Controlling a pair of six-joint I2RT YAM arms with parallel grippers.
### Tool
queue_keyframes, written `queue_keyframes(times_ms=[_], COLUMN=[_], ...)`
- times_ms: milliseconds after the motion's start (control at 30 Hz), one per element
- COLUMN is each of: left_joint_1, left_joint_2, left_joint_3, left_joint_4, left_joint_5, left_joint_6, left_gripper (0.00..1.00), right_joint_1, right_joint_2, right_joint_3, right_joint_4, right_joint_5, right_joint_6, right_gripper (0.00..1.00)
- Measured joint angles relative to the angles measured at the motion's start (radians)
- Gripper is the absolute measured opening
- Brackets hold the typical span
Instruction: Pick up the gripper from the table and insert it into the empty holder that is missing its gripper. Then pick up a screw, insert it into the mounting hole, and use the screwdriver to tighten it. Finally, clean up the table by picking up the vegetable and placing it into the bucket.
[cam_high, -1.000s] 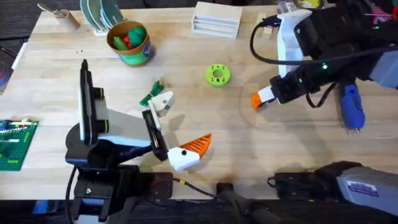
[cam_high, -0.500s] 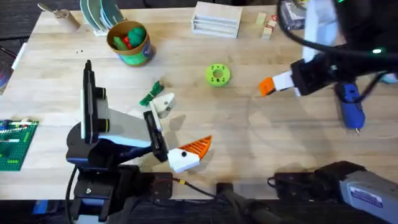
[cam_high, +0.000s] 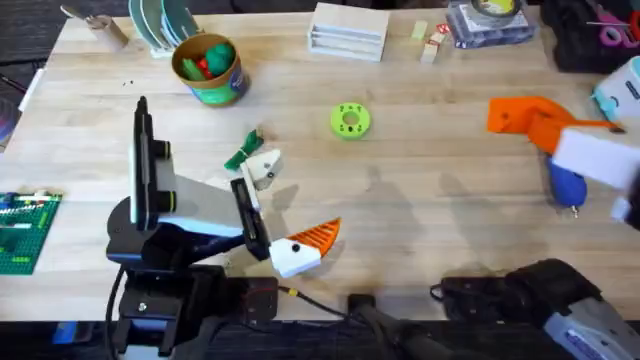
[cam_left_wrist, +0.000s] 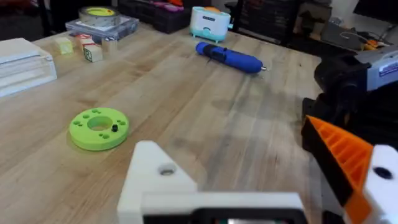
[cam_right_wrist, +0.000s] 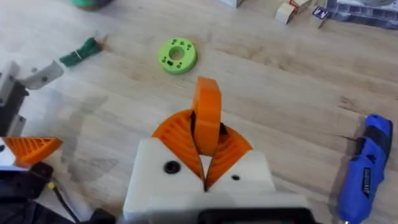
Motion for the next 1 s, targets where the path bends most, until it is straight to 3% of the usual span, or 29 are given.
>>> queue_keyframes(times_ms=[100,233,400,667,800,1000], left_joint_1=[0.000,0.000,0.000,0.000,0.000,0.000], left_joint_2=[0.000,0.000,0.000,0.000,0.000,0.000], left_joint_3=[0.000,0.000,0.000,0.000,0.000,0.000], left_joint_4=[0.000,0.000,0.000,0.000,0.000,0.000], left_joint_5=[0.000,0.000,0.000,0.001,0.001,0.003], left_joint_6=[0.000,0.000,0.000,0.000,0.000,0.000], left_gripper=[0.993,0.993,0.993,0.993,0.992,0.993], right_joint_1=[0.000,0.000,0.000,0.000,0.001,0.001], right_joint_2=[-0.098,-0.213,-0.296,-0.277,-0.241,-0.167], right_joint_3=[-0.042,-0.199,-0.466,-0.846,-0.922,-0.928], right_joint_4=[0.004,0.090,0.412,1.016,1.119,1.185], right_joint_5=[-0.001,-0.046,-0.207,-0.507,-0.575,-0.646], right_joint_6=[0.066,0.168,0.350,0.691,0.815,0.911], right_gripper=[0.011,0.011,0.011,0.011,0.010,0.010])
